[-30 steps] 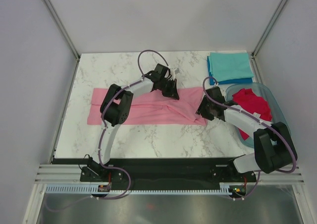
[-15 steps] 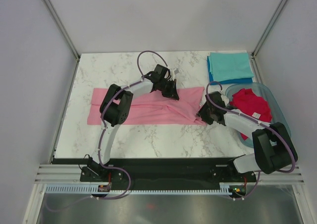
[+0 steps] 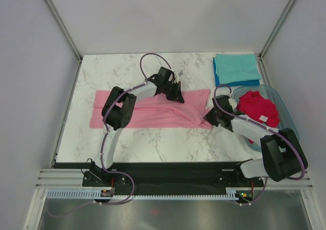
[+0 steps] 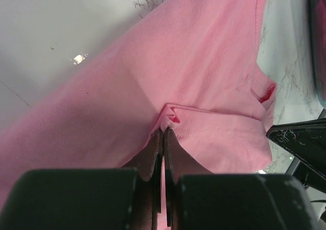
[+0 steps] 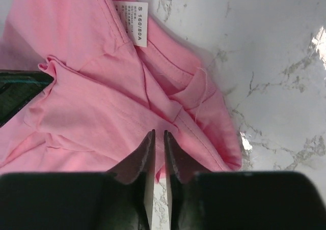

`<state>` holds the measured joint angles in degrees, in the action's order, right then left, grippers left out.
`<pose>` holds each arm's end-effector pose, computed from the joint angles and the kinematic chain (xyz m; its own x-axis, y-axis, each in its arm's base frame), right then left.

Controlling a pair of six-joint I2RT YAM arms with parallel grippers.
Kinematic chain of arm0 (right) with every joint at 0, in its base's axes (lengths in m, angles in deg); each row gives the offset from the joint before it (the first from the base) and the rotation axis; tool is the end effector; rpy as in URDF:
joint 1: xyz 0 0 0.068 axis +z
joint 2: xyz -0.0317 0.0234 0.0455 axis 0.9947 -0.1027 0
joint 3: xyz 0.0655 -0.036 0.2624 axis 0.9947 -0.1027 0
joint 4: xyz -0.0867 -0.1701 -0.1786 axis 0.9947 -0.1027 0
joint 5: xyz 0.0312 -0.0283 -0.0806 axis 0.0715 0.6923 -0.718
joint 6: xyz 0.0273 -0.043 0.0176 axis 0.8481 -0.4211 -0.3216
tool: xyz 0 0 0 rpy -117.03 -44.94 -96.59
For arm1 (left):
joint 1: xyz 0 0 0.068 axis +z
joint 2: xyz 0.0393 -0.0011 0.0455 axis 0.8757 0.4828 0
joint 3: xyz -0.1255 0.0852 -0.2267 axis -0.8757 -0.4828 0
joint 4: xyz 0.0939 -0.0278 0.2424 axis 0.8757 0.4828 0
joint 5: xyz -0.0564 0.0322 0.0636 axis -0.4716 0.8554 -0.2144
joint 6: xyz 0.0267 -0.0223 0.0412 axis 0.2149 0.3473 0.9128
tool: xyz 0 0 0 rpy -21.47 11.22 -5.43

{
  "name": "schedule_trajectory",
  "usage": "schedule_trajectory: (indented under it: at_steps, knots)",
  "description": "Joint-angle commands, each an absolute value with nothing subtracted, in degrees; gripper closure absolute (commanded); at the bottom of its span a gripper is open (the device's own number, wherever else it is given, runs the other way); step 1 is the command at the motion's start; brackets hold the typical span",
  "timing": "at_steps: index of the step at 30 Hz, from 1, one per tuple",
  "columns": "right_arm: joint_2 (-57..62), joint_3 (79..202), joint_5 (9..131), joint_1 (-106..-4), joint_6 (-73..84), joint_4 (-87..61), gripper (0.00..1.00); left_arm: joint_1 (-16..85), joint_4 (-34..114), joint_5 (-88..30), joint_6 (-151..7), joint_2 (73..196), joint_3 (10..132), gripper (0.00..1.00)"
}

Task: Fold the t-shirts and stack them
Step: Fold the tshirt

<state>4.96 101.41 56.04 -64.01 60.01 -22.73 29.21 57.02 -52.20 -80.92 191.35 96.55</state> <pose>0.2427 0.0844 0.1654 -0.6015 0.7061 -0.3737 0.5160 0.7005 0.4930 0.4152 -0.2804 0.1401 -0.8651 0.1816 -0.4675 0.4616 0.6530 -0.6005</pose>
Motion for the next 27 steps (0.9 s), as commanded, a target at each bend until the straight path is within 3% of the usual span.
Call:
schedule_trajectory:
  at_steps: [1, 4, 9, 10, 11, 14, 17, 27]
  knots:
    - [4.32, 101.47, 53.86, -63.89, 59.58, -19.63, 0.83, 28.96, 55.64, -51.70, -83.33, 187.68, 95.76, 0.98]
    - [3.87, 101.55, 53.69, -63.89, 58.79, -19.11, 0.99, 28.96, 55.72, -51.43, -83.85, 187.42, 95.59, 0.98]
    - [5.19, 101.64, 52.72, -63.89, 58.34, -20.15, 1.00, 28.96, 55.64, -51.26, -84.38, 187.16, 95.32, 0.98]
    - [5.37, 101.73, 52.89, -63.89, 58.69, -20.60, 0.98, 28.96, 55.64, -51.26, -84.30, 187.16, 95.32, 0.98]
    - [5.63, 101.55, 53.42, -63.89, 59.31, -21.03, 0.89, 28.96, 55.64, -51.26, -84.38, 187.07, 95.32, 0.98]
    - [5.55, 101.12, 54.83, -63.89, 61.24, -21.04, 0.75, 28.96, 55.64, -51.26, -84.56, 187.33, 95.32, 0.98]
    - [5.28, 100.68, 56.06, -63.89, 62.83, -21.04, 0.68, 28.96, 55.55, -51.52, -84.65, 187.51, 95.41, 0.98]
    - [4.75, 99.27, 56.50, -63.72, 65.64, -20.69, 0.61, 28.96, 55.46, -51.61, -85.35, 187.68, 96.11, 0.98]
